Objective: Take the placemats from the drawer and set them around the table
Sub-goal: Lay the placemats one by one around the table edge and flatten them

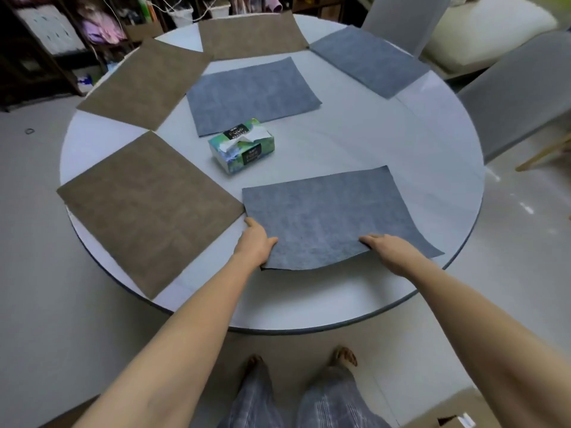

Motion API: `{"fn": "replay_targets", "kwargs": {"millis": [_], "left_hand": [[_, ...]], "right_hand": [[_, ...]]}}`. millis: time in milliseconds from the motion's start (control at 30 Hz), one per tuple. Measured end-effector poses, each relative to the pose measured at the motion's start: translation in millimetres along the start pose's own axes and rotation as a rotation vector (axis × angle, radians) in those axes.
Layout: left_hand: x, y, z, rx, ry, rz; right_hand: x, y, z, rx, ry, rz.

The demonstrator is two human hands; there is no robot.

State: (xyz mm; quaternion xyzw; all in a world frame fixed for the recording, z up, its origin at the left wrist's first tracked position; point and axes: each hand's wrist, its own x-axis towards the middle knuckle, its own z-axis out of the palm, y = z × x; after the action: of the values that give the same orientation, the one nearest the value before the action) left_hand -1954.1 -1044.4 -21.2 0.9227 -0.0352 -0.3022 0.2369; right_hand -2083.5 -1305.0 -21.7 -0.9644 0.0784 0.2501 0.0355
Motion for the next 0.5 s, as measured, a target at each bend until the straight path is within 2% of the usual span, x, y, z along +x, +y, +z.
{"fn": "replay_targets", "kwargs": {"millis": [167,367,500], "left_hand": [[-10,-10,35,-0.051,0.100,-0.034],[-37,-8,88,0.064,0.225,-0.165],[-53,-14,106,0.076,0.322,-0.163]], "right_hand": [[2,26,10,-0.081,0.071,-0.175],[-4,52,34,-0.099,-0.004,-0.317],[-10,56,48,-0.079,-0.028,-0.358]]}}
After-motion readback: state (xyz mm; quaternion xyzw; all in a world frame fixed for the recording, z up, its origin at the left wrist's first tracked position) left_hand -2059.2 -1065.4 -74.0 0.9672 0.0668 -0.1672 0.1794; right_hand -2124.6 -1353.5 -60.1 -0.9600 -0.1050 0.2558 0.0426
